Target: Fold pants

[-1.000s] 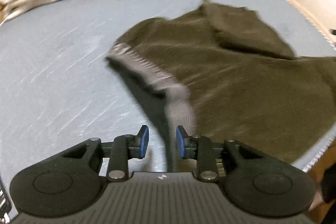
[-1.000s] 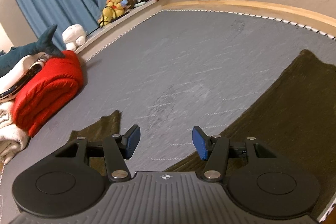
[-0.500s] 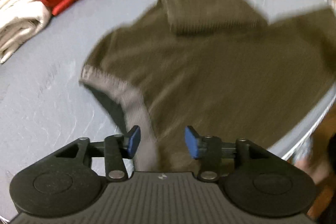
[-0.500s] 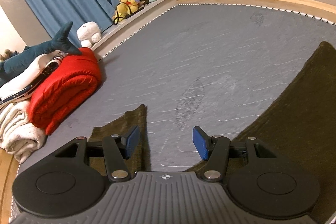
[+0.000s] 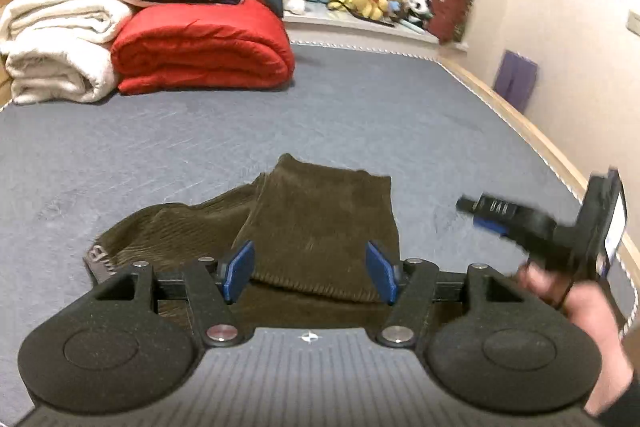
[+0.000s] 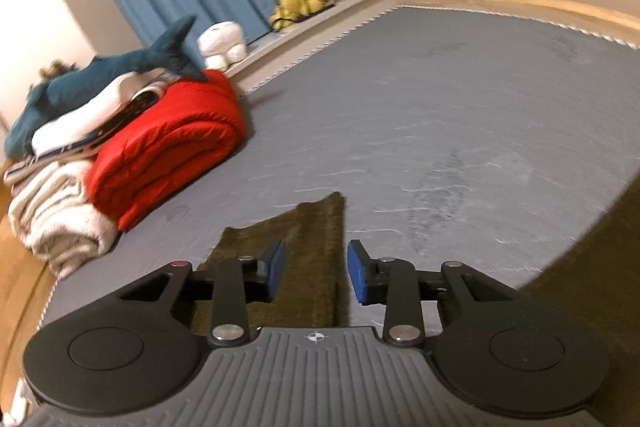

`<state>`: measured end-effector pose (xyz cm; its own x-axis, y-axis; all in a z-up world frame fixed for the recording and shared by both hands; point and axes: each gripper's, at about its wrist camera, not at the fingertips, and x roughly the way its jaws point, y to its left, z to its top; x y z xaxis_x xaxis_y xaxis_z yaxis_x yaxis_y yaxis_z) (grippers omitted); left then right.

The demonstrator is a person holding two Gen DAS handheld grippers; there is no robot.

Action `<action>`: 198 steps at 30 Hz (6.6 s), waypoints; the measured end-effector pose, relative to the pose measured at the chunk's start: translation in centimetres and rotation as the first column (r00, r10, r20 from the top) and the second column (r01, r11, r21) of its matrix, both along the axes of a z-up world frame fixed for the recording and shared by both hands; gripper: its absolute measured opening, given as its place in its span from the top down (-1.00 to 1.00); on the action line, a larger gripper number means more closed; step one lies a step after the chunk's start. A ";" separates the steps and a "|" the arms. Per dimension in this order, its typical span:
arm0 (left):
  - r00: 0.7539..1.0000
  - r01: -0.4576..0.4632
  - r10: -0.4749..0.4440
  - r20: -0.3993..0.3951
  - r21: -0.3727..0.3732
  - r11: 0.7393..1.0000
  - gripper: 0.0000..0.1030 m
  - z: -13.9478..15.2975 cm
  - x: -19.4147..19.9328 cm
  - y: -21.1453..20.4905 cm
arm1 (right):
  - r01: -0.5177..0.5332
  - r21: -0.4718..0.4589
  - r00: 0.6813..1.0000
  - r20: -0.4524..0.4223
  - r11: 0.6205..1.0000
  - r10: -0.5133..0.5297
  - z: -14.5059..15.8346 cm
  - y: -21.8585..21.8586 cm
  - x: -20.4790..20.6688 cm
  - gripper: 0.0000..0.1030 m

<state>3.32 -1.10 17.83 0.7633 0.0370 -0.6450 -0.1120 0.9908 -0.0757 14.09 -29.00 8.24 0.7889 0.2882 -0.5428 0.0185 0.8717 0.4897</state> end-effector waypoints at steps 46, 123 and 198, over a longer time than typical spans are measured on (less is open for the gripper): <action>0.988 -0.149 0.145 -0.056 -0.089 0.985 -0.40 -16.0 16.9 8.8 | -0.310 -0.302 0.941 0.035 0.901 0.335 -4.7 10.1 8.2 0.78; 0.985 -0.173 0.165 -0.055 -0.372 0.912 0.11 -14.7 18.3 15.1 | 0.522 0.262 0.791 0.208 0.812 -0.576 -2.3 -7.3 0.4 0.85; 0.998 -0.014 0.021 0.056 -0.136 0.991 -0.37 -11.9 19.0 19.9 | 0.252 -0.468 0.769 -0.435 0.847 -0.469 -12.2 -16.0 26.5 0.10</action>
<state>22.28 18.83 5.92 0.7989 -0.0341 -0.6005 -0.1209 0.9689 -0.2159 40.59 -45.03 -3.95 0.3600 -0.2621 -0.8954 0.5217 0.8522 -0.0396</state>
